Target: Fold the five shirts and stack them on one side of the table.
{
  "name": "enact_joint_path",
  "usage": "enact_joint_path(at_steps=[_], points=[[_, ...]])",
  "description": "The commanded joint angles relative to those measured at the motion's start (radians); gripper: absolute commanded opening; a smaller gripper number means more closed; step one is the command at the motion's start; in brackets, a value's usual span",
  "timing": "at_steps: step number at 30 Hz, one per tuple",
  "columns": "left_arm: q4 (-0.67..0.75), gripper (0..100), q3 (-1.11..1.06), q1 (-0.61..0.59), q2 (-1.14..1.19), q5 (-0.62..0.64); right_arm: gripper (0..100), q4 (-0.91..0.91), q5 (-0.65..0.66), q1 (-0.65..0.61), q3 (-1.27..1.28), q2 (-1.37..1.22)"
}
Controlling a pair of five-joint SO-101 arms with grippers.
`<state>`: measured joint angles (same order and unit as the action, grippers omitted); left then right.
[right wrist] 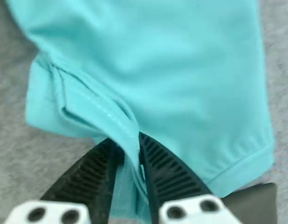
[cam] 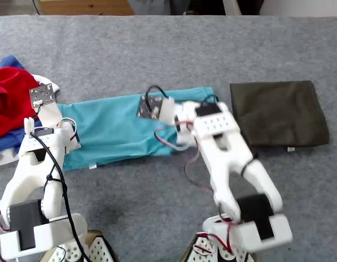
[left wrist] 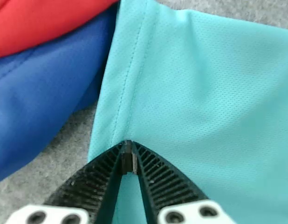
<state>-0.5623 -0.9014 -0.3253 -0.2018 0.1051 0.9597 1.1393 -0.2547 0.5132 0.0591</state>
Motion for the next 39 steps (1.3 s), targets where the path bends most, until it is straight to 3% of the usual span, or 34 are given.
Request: enact_joint_path(at_steps=[1,9,14,20,23,27,31,36,39], points=[[0.011,3,0.004,-0.004,-0.003,0.000,1.5,0.028,0.023,-0.014,-0.202,-0.117],[0.011,3,0.004,-0.005,-0.003,0.000,2.4,0.041,0.040,-0.026,-0.395,-0.349],[0.011,3,0.004,-0.005,-0.003,0.000,16.4,0.038,-0.015,-0.029,-0.444,-0.386],[0.011,3,0.004,-0.005,-0.003,0.000,18.5,0.041,-0.109,-0.009,-0.549,-0.383],[0.011,3,0.004,-0.005,-0.003,0.000,18.4,0.051,-0.169,0.014,-0.604,-0.383],[0.011,3,0.004,-0.005,-0.003,0.000,17.8,0.193,-0.213,0.028,-0.694,-0.383],[0.011,3,0.004,-0.008,-0.003,0.000,1.0,0.391,-0.264,0.029,-0.811,-0.383],[0.011,3,0.004,-0.012,-0.003,0.006,1.4,0.543,-0.307,0.058,-0.846,-0.390],[0.011,3,-0.005,-0.013,-0.005,0.008,1.5,0.480,-0.307,0.123,-0.774,-0.435]])
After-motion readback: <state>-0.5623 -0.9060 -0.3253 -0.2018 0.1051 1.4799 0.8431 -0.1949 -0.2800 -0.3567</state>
